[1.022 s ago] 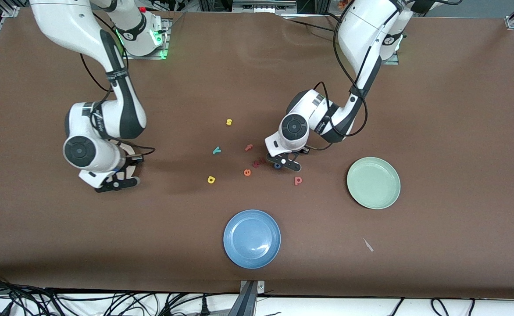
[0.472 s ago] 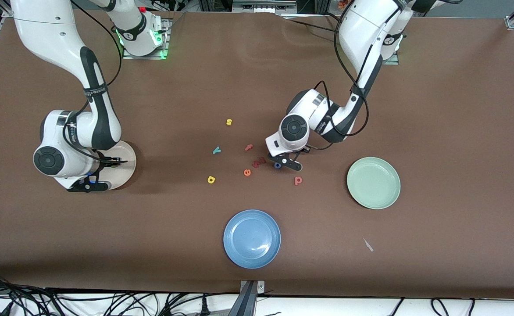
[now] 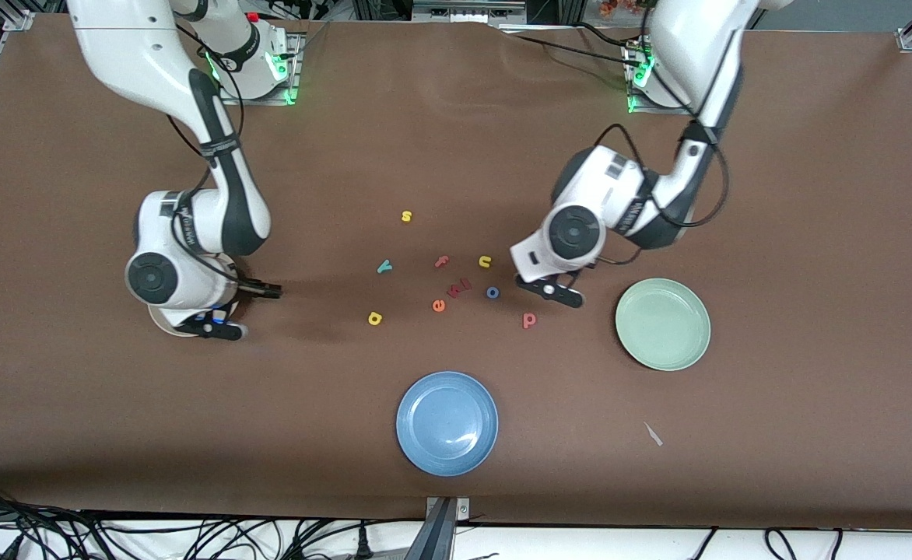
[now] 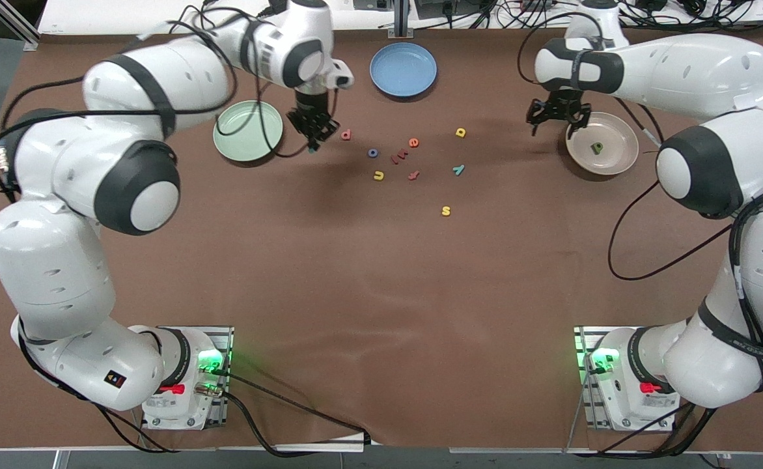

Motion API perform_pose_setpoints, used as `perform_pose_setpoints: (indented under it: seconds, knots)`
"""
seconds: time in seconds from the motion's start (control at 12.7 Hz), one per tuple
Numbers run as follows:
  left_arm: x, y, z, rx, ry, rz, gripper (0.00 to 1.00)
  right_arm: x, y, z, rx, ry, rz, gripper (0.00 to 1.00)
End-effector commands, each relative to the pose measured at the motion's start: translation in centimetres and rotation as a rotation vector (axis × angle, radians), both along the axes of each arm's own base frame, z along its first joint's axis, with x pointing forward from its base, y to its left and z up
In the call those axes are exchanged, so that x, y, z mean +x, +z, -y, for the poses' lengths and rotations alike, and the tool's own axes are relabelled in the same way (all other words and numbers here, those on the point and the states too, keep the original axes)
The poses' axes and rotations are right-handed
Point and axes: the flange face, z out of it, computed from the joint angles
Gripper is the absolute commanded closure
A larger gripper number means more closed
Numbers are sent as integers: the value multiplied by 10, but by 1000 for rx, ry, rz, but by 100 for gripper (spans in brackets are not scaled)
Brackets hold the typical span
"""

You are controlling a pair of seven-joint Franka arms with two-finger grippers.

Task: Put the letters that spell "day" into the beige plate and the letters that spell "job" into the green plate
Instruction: 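Carry the green p to the white plate while the left gripper grasps cyan j, then release the green p on the white plate while the left gripper drops cyan j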

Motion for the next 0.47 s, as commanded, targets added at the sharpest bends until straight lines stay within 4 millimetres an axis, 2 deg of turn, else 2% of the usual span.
perform_pose_setpoints:
  seconds: [0.0,0.24,0.31,0.39]
  knots:
    - [29,20,-76,-51,-89,-3,100,2,10,-33,6,-145,53,0]
    - [57,14,-152,-38,-207,3,100,3,11,-82,2,-178,126,0]
    - [59,3,-163,-28,-272,-17,100,7,13,-96,5,-182,141,0]
    - [62,-6,-166,-35,-309,-16,100,14,14,-111,25,-196,154,0]
